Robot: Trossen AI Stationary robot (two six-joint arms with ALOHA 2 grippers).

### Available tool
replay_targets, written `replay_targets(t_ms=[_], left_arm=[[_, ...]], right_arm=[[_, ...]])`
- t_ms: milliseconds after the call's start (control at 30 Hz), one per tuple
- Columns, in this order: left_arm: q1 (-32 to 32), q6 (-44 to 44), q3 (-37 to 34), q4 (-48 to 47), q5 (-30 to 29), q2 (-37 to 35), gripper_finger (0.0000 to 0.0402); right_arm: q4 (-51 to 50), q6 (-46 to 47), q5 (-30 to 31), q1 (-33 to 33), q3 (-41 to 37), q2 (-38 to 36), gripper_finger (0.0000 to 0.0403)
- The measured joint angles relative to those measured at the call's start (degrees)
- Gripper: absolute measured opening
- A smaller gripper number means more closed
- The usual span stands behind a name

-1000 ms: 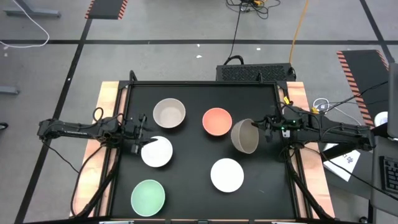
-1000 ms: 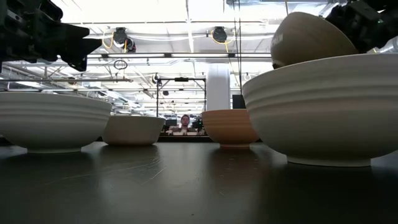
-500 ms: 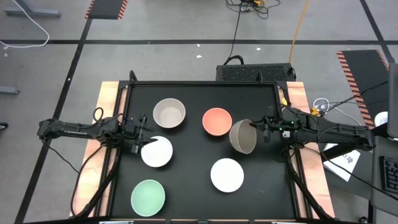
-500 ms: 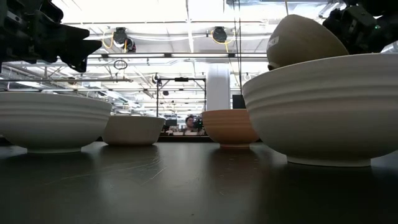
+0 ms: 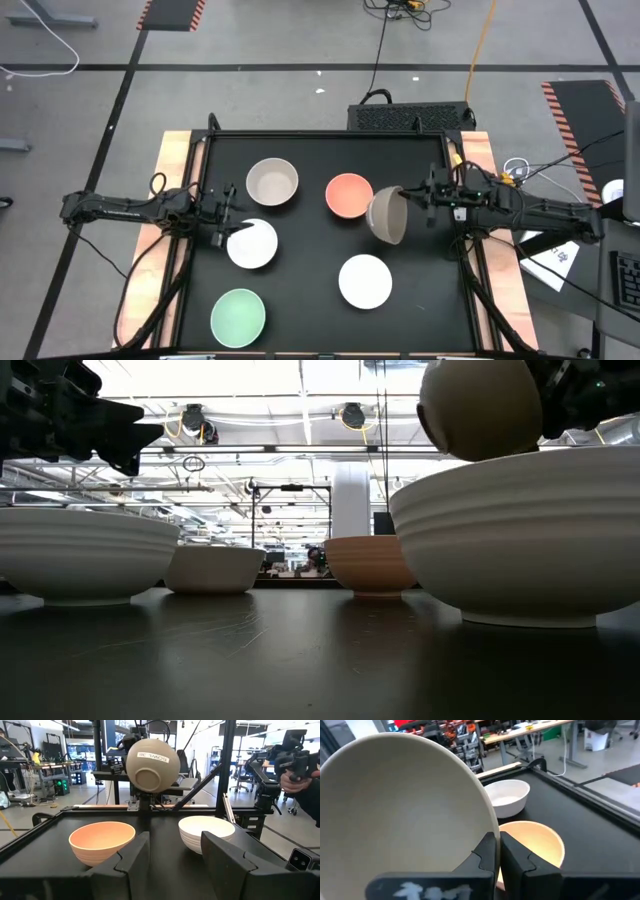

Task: Nest bowls inside each other
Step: Stack the brown bowl on top of the orange bowl

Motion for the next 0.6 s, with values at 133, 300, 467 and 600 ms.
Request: replay_targets(t_ms=[133,300,467,600], left_arm=[[-0.02,0.73,0.00,0.04,0.00,0.00,0.0182],[-0.01,0.99,0.00,0.11,0.00,0.00,0.0182],[0.00,1.04,0.00,0.11,0.00,0.00,0.0182],[-0.02,1.04,0.00,0.09,0.00,0.00,0.0182]], right_arm=[[2.87,-0.87,0.00,-1.69,0.00,0.84,0.0002],[5.36,-1.66,-0.86,-4.52,0.25,2.33,0.0003],[5.20,-2.16,-3.45,-7.25,2.42,5.00,0.0003],[5.22,-2.88,-6.38,-8.65,4.66,7.62,0.0003]])
